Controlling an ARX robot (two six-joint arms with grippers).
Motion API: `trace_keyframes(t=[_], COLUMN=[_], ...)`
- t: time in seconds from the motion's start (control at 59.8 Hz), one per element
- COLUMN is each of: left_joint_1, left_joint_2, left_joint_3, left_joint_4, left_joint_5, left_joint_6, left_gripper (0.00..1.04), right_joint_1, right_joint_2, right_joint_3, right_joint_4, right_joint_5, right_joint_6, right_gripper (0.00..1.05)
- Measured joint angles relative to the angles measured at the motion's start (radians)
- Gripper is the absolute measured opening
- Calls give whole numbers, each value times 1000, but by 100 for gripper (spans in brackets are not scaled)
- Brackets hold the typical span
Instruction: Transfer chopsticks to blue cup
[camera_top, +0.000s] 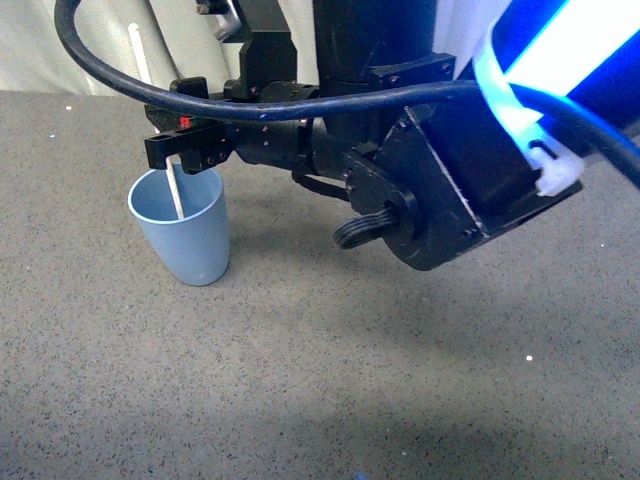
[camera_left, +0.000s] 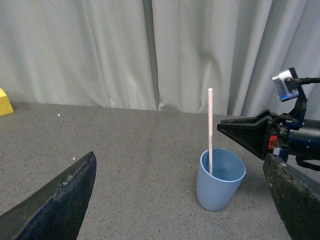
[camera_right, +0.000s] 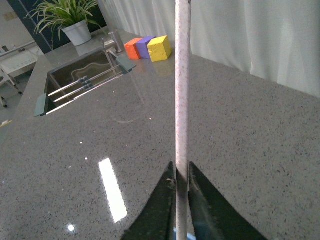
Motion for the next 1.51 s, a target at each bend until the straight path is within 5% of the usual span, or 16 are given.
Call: trace_keyframes(t=[0.167, 0.351, 0.552, 0.669, 0.719, 0.786, 1.154, 1.506], left_joint_1=[0, 0, 0, 0, 0, 0, 0, 0], left_joint_2=[0, 0, 0, 0, 0, 0, 0, 0], left_joint_3=[0, 0, 0, 0, 0, 0, 0, 0], left_joint_4=[0, 0, 0, 0, 0, 0, 0, 0], left_joint_5=[0, 0, 0, 0, 0, 0, 0, 0], left_joint_6=[0, 0, 0, 0, 0, 0, 0, 0], left_gripper=[98, 98, 98, 98, 98, 98, 98, 98], right_joint_1=[-29, -90, -225, -273, -277, -295, -421, -500], right_joint_2=[-85, -211, -385, -591, -679, -775, -1129, -1412], right_joint_3=[-100, -253, -494, -679, -784, -870, -1128, -1227], right_joint_4=[57, 33, -56, -51, 92, 155, 78, -106], right_joint_5=[27, 200, 518, 565, 734, 807, 713, 626], right_joint_6=[15, 47, -50, -97, -158, -187, -224, -227], right_gripper=[63, 96, 95, 95, 85, 74, 4, 1])
